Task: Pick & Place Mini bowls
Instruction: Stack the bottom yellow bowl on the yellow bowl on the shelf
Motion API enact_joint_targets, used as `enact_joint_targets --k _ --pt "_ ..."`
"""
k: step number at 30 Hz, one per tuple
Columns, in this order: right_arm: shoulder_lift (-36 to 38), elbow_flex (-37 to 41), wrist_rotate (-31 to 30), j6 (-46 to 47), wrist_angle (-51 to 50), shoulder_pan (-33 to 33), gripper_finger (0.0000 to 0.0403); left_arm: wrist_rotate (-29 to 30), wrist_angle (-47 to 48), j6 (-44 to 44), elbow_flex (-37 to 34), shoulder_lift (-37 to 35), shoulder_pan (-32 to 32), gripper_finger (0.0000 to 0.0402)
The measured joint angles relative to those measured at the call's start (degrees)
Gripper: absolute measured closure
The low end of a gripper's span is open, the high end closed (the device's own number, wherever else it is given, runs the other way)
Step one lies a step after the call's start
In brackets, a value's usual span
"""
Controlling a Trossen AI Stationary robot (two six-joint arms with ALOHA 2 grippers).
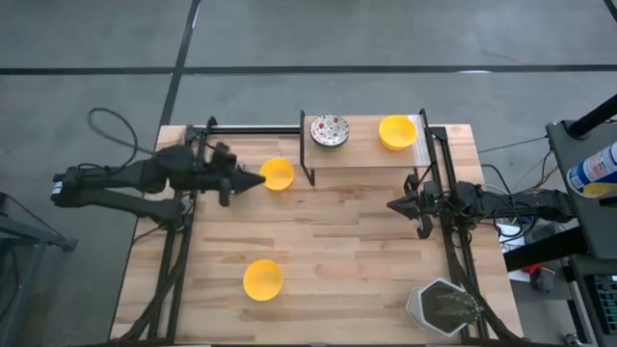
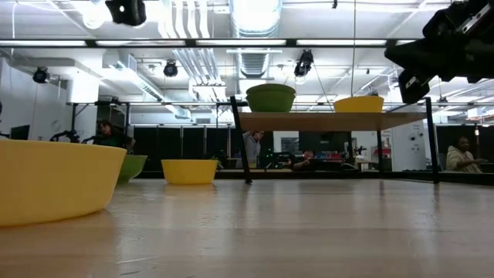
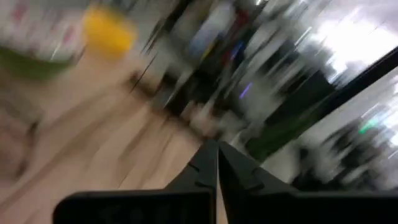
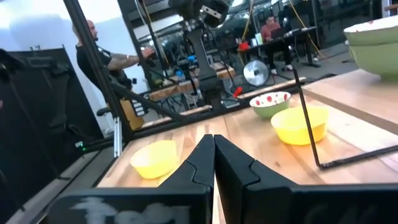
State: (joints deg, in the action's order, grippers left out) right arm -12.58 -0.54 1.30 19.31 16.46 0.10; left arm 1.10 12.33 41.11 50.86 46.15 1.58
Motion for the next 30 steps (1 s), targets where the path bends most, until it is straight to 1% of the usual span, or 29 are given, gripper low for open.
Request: enact_joint_targets --k 2,4,6,9,13,16,24,26,30 --pt "-0.54 0.02 0.00 0.00 -0.09 0.00 0.0394 -0.18 9.53 -1.16 3.32 2.18 -0.27 0.0375" --pt "-1.08 0.02 0.00 0.00 -0.01 0.00 0.0394 -0.34 14.83 -2.61 5.81 4.04 -0.76 0.0353" --pt "-1.33 0.02 0.00 0.00 -0.16 0.00 0.0394 -1.69 17.81 -3.40 7.40 5.87 -1.47 0.0327" --pt "-1.57 0.02 0.00 0.00 -0.11 0.00 0.0394 -4.48 21.32 -3.05 7.65 9.14 -3.22 0.0287" --pt "-1.57 0.02 0.01 0.00 -0.08 0.00 0.0394 -6.72 28.04 -1.89 7.16 14.33 -6.85 0.0255" --pt "-1.79 0.02 0.02 0.00 -0.01 0.00 0.0394 -9.27 28.30 -1.58 7.15 17.72 -9.88 0.0247" --pt "-1.79 0.02 0.04 0.00 -0.04 0.00 0.0394 -8.50 29.68 -3.44 6.96 25.95 -17.84 0.0246" --pt "-1.79 0.02 0.04 0.00 -0.05 0.00 0.0394 -7.94 30.29 -3.90 6.96 27.67 -18.81 0.0245" --pt "-1.79 0.02 0.04 0.00 -0.06 0.00 0.0394 -6.53 30.63 -2.02 6.96 31.09 -19.32 0.0245"
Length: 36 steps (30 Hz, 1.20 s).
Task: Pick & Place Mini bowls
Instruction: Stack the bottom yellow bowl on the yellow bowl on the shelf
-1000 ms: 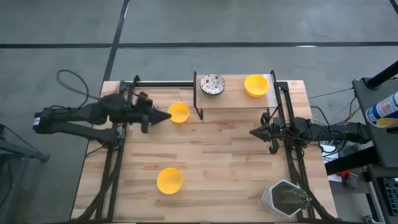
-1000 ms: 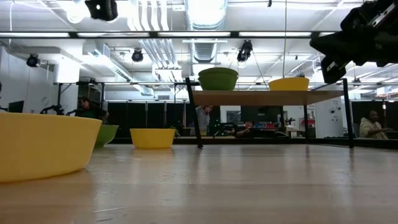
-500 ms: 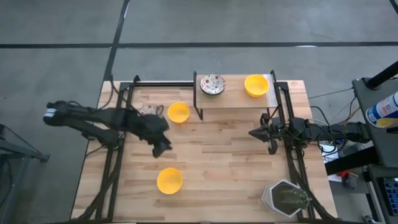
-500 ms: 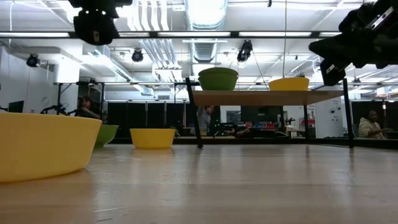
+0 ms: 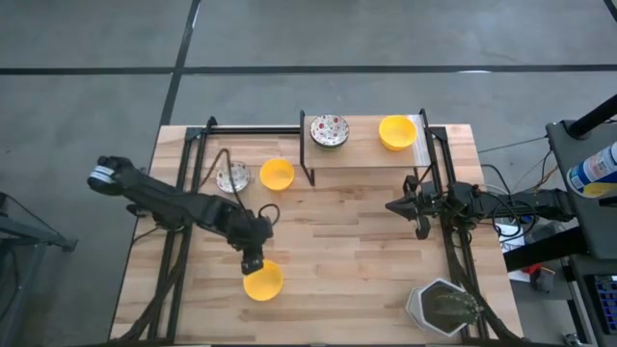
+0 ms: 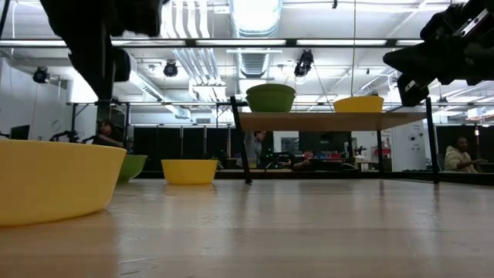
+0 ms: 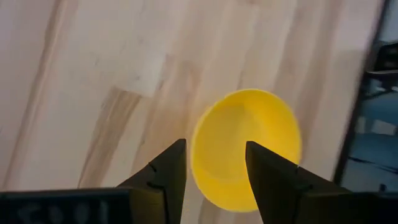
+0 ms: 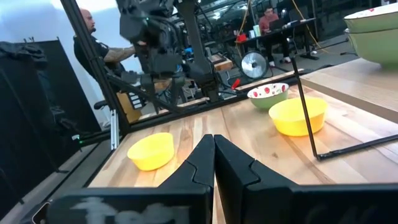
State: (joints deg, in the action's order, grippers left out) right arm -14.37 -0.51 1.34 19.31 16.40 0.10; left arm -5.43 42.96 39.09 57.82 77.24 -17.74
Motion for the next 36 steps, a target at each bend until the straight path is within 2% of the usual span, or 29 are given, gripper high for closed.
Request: enact_joint_targets --k 12,18,25,36 --pt "0.00 0.00 0.03 0.00 -0.02 0.00 0.0394 -0.07 -2.38 -4.01 0.02 9.66 -0.26 0.0245" --pt "0.00 0.00 0.02 0.00 -0.02 0.00 0.0394 -2.57 -4.25 -6.46 0.02 12.77 -0.37 0.0245" --pt "0.00 0.00 0.02 0.00 -0.01 0.00 0.0394 -2.58 -4.39 -8.43 0.01 15.61 -0.37 0.0247" --pt "0.00 -0.02 0.02 0.00 -0.01 0.00 0.0394 -2.51 -4.41 -8.49 0.02 16.34 -0.35 0.0288"
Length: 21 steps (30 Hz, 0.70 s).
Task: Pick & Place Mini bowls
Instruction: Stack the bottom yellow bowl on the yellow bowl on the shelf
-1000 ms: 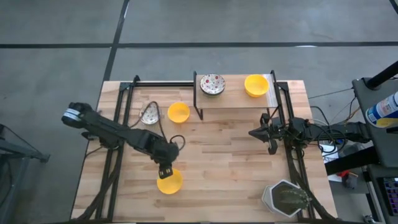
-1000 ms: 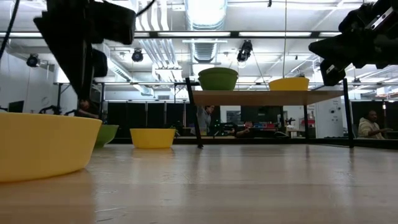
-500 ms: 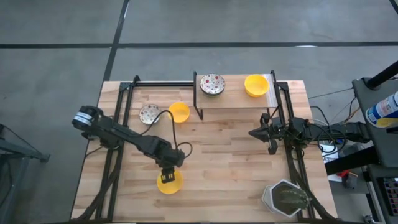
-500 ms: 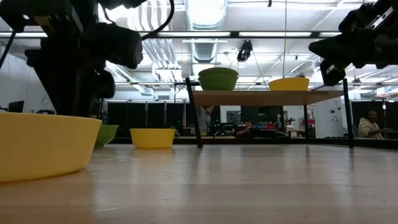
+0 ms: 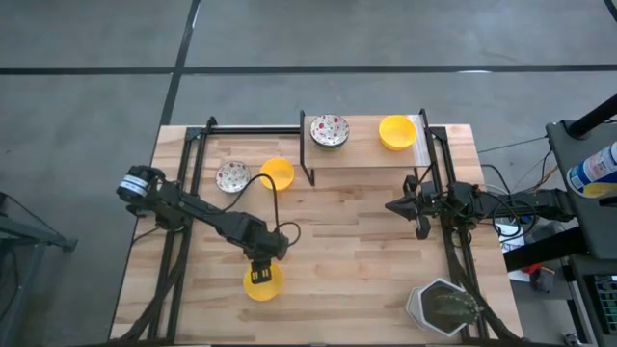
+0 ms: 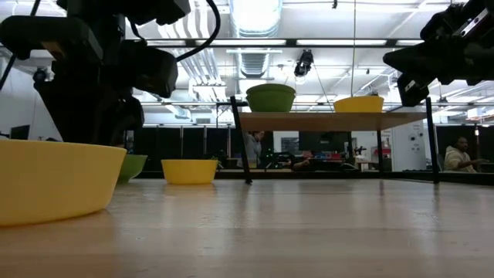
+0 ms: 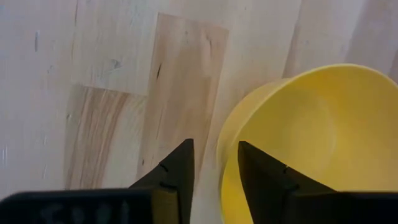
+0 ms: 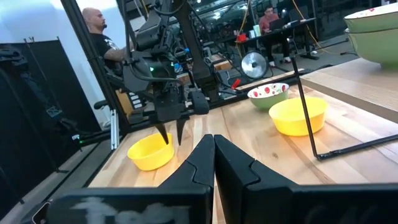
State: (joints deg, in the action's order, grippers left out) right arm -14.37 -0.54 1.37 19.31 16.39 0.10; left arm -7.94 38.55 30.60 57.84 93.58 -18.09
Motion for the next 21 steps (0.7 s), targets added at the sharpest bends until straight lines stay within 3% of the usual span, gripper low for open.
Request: enact_joint_targets --k 7,13,21 --pt "-0.02 0.00 0.00 0.00 0.00 0.00 0.0394 -0.02 0.00 -0.01 0.00 0.00 0.00 0.0327" --pt "-0.02 0.00 0.00 0.00 0.00 0.00 0.0394 -0.05 -0.03 -1.10 0.00 0.00 0.21 0.0393" --pt "-0.02 0.00 0.00 0.00 -0.01 0.00 0.0394 -1.80 0.66 -1.47 0.08 -2.06 2.97 0.0400"
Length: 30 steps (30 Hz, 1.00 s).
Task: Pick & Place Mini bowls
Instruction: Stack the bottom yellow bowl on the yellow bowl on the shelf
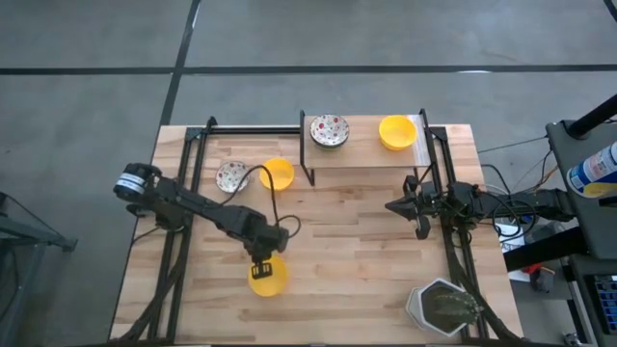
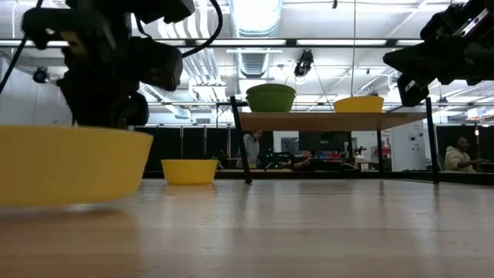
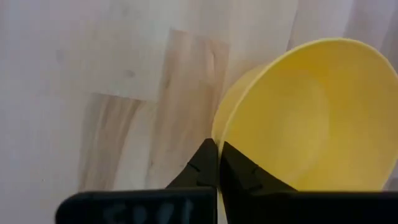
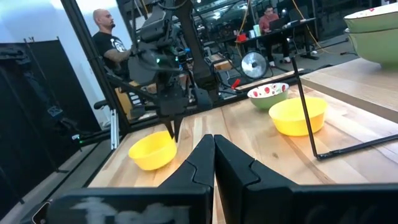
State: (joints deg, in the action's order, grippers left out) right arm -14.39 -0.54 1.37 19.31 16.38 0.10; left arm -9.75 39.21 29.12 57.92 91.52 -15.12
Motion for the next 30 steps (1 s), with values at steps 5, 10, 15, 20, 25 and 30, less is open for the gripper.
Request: enact_joint_targets --k 5,10,15,20,25,30 --pt "-0.02 0.00 0.00 0.00 0.00 0.00 0.0394 -1.69 0.69 0.54 1.35 -3.07 3.20 0.0400" --pt "-0.02 0.00 0.00 0.00 0.02 0.00 0.0394 -3.28 0.83 1.75 4.88 -5.38 7.75 0.0401" --pt "-0.02 0.00 -0.01 0.00 0.02 0.00 0.0394 -3.78 6.25 0.66 10.85 -5.63 12.29 0.0401" --pt "-0.02 0.00 -0.01 0.00 0.01 0.00 0.0394 -3.73 9.60 0.76 17.81 -5.63 16.84 0.0401" --pt "-0.02 0.00 -0.02 0.00 0.02 0.00 0.0394 -3.72 12.69 0.89 24.30 -5.63 21.69 0.0401" --pt "-0.02 0.00 0.00 0.00 0.02 0.00 0.0394 -3.67 15.58 1.55 28.94 -5.63 26.63 0.0401"
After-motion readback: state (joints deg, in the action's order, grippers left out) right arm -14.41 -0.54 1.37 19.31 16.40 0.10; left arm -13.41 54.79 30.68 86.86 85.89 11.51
